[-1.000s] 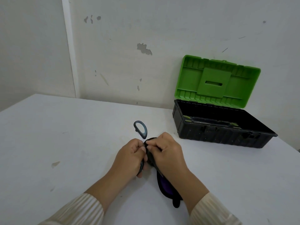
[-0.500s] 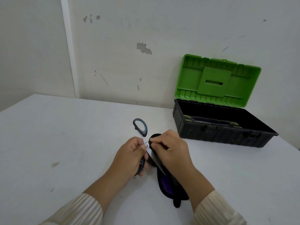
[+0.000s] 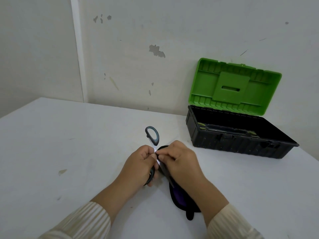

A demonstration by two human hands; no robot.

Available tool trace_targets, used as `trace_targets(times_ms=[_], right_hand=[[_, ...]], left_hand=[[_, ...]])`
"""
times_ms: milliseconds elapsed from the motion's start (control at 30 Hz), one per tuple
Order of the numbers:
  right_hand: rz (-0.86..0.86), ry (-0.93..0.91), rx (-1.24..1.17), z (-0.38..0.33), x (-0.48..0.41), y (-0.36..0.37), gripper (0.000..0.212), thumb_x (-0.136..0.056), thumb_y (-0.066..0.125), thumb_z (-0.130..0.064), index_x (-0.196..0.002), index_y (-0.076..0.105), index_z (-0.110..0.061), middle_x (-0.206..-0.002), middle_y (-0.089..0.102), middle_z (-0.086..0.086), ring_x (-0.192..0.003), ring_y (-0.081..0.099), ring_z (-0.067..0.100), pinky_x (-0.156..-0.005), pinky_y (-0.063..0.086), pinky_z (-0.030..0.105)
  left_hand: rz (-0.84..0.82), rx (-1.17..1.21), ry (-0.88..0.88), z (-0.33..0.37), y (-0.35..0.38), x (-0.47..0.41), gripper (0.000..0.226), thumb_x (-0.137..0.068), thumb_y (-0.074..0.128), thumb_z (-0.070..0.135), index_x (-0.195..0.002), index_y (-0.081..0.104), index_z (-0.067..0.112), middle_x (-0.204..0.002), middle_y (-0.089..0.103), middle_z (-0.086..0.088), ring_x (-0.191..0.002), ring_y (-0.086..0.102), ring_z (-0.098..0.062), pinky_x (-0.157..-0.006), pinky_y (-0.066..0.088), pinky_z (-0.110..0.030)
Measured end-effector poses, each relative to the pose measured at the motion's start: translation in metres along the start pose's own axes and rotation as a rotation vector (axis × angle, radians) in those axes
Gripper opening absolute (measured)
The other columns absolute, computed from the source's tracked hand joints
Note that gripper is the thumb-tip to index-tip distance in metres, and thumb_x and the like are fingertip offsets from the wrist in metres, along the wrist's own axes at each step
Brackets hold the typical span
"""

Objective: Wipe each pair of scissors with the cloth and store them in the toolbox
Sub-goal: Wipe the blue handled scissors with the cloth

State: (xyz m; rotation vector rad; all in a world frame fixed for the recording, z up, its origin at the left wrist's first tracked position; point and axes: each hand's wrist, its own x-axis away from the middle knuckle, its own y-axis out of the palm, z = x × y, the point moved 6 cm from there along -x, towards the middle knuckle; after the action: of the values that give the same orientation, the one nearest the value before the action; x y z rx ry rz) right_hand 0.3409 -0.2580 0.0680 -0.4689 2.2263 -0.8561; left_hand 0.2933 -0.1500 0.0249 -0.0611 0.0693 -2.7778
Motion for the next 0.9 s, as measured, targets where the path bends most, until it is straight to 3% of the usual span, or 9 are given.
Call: trace_targets(times_ms=[100,200,267,433,567,667,733,833,900], right_hand=[[0.149,0.037,-0.020,0.007,-0.006,-0.015,0.012,-0.080,0.064,-0.003,-0.083,0.074,-0.009,-0.078,0.058,0.004,-0.077,0.054,0.002,-0.069,0.040,0.006],[-0.055,-0.009,0.077,-0.005,0.002,0.002,0.015,-0.085,0.058,-0.011,-0.083,0.073,-0.009,-0.081,0.057,0.009,-0.074,0.056,0.018,-0.068,0.047,0.025],[-0.064,0.003,0.026,-0.006,0.003,0.004,0.014,-0.085,0.060,-0.007,-0.085,0.073,-0.010,-0.083,0.058,0.009,-0.075,0.057,0.015,-0.070,0.047,0.020],[0.325,0.267,-0.084,0.041,-0.014,-0.042,0.013,-0.081,0.064,-0.009,-0.085,0.074,-0.017,-0.088,0.063,0.004,-0.083,0.059,0.013,-0.072,0.033,-0.003],[0.418,0.388,-0.364,0.064,-0.003,-0.060,0.032,-0.084,0.057,-0.005,-0.081,0.065,-0.035,-0.093,0.059,-0.002,-0.080,0.057,0.006,-0.076,0.042,0.011],[0.278,0.302,-0.563,0.049,-0.004,-0.056,0.022,-0.077,0.061,-0.001,-0.070,0.072,-0.019,-0.088,0.062,0.001,-0.079,0.059,0.006,-0.073,0.045,0.019],[0.104,0.333,-0.704,0.041,-0.006,-0.043,0.015,-0.076,0.064,-0.019,-0.069,0.073,-0.009,-0.084,0.063,0.006,-0.069,0.059,0.006,-0.063,0.045,0.017],[-0.139,0.473,-0.735,0.041,-0.001,-0.021,0.061,-0.069,0.060,-0.062,-0.076,0.070,-0.003,-0.079,0.063,0.017,-0.072,0.057,0.024,-0.071,0.044,0.034],[-0.196,0.513,-0.644,0.042,0.002,-0.017,0.055,-0.070,0.063,-0.059,-0.077,0.069,-0.005,-0.076,0.063,0.013,-0.073,0.054,0.025,-0.072,0.042,0.036]], left_hand=[[-0.009,-0.021,0.006,0.000,0.001,0.001,0.015,-0.096,0.045,0.013,-0.088,0.050,0.001,-0.057,0.059,-0.001,-0.053,0.050,-0.029,-0.048,0.035,-0.030],[-0.008,-0.032,0.015,0.001,0.001,0.002,0.015,-0.096,0.043,0.009,-0.089,0.052,0.000,-0.060,0.059,-0.004,-0.054,0.048,-0.029,-0.044,0.035,-0.028],[-0.009,-0.029,0.007,0.002,0.000,0.003,0.014,-0.096,0.042,0.008,-0.090,0.052,-0.001,-0.060,0.059,-0.004,-0.049,0.048,-0.026,-0.042,0.034,-0.027],[-0.063,-0.031,0.026,0.011,0.004,0.008,0.017,-0.097,0.044,0.009,-0.082,0.052,0.008,-0.061,0.058,-0.004,-0.042,0.050,-0.018,-0.040,0.038,-0.023],[-0.002,0.008,0.133,0.020,-0.003,0.009,0.020,-0.096,0.045,0.008,-0.082,0.056,0.019,-0.062,0.060,0.002,-0.056,0.056,-0.016,-0.046,0.046,-0.029],[0.200,-0.296,0.461,0.031,-0.018,0.011,0.017,-0.095,0.048,0.013,-0.084,0.057,0.023,-0.071,0.063,0.007,-0.065,0.057,-0.009,-0.057,0.046,-0.017],[0.313,-0.584,0.663,0.036,-0.022,0.016,0.014,-0.093,0.049,0.023,-0.095,0.062,0.020,-0.071,0.062,0.012,-0.076,0.055,-0.001,-0.064,0.042,-0.006],[0.361,-0.801,0.760,0.032,-0.022,0.014,0.029,-0.091,0.044,0.032,-0.097,0.066,0.015,-0.081,0.066,0.008,-0.076,0.052,-0.009,-0.065,0.045,-0.017],[0.376,-0.819,0.750,0.030,-0.023,0.011,0.022,-0.090,0.048,0.030,-0.093,0.065,0.016,-0.079,0.066,0.008,-0.074,0.051,-0.013,-0.062,0.042,-0.019]])
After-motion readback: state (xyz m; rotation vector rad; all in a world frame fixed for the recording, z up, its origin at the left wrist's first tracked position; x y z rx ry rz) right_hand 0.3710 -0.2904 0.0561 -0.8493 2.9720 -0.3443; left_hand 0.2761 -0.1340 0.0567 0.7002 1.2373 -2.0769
